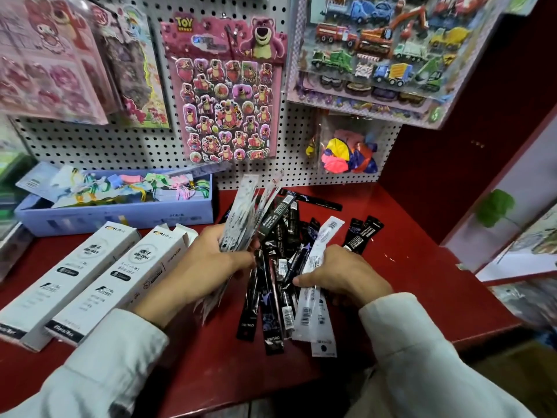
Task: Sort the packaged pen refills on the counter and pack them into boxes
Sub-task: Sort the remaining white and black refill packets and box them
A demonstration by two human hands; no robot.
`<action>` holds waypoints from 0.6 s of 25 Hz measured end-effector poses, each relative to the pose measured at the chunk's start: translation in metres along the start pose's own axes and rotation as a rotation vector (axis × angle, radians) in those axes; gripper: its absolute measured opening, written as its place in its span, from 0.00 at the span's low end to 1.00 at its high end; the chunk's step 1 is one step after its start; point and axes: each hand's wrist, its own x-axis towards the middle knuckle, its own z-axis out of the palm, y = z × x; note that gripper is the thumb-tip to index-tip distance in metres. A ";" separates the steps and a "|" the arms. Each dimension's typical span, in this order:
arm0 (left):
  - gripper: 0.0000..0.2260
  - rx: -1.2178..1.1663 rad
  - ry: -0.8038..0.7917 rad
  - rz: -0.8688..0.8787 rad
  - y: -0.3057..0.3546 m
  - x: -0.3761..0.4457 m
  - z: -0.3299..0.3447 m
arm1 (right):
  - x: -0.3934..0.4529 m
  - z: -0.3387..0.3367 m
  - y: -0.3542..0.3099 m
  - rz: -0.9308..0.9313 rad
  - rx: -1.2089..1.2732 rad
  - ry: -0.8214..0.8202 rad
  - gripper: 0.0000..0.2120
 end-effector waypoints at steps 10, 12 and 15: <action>0.10 -0.068 0.020 0.022 0.007 -0.005 -0.001 | 0.011 -0.020 0.005 -0.109 0.824 0.324 0.10; 0.11 -0.081 0.024 0.001 0.005 -0.003 -0.002 | 0.006 -0.024 0.002 -0.118 1.058 0.245 0.13; 0.11 -0.117 0.041 -0.036 0.002 0.000 -0.001 | -0.005 -0.024 -0.011 -0.164 1.264 -0.041 0.16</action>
